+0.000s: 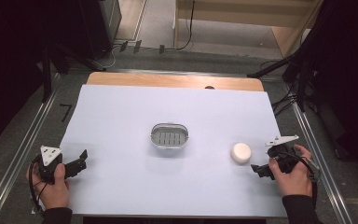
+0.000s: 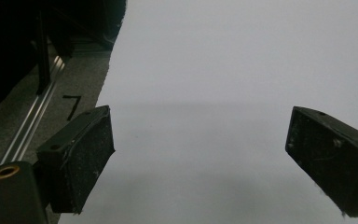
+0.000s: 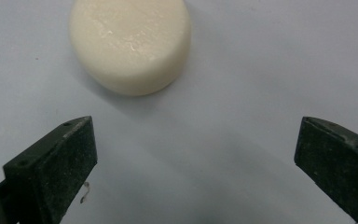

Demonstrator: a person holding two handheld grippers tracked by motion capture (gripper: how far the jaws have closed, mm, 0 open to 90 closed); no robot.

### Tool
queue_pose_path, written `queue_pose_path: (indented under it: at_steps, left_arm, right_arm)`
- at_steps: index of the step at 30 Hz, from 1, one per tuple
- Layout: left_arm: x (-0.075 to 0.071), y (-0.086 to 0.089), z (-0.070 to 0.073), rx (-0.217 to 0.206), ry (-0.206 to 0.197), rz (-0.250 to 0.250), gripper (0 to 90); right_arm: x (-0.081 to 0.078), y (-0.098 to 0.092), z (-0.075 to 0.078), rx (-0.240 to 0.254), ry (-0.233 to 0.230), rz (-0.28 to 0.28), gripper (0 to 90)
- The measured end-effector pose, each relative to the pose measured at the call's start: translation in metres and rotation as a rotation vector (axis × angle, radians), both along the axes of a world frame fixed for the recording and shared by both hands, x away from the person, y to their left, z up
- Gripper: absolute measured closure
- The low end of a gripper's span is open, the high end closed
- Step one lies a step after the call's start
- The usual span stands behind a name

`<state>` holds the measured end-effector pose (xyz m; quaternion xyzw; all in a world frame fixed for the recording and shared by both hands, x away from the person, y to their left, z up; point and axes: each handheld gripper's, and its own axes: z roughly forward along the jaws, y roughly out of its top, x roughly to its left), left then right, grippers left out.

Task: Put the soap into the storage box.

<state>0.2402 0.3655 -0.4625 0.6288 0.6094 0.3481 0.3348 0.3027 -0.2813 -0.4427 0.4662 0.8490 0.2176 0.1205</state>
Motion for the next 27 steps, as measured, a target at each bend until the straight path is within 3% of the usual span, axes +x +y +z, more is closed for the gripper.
queue_pose_path:
  at_steps: [8, 18, 27]
  left_arm:
    - [0.000, 0.000, 0.000, 0.000, -0.002, -0.001, 8.2]
    - [-0.001, 0.001, 0.000, -0.005, -0.005, 0.005, 8.2]
    - [-0.001, 0.002, 0.000, -0.014, -0.007, 0.002, 8.2]
  right_arm:
    - [0.007, 0.012, -0.002, -0.011, 0.037, 0.054, 0.0]
    - [0.014, 0.024, -0.001, 0.001, 0.039, 0.067, 0.0]
    - [0.018, 0.037, 0.009, -0.031, 0.064, 0.070, 0.0]
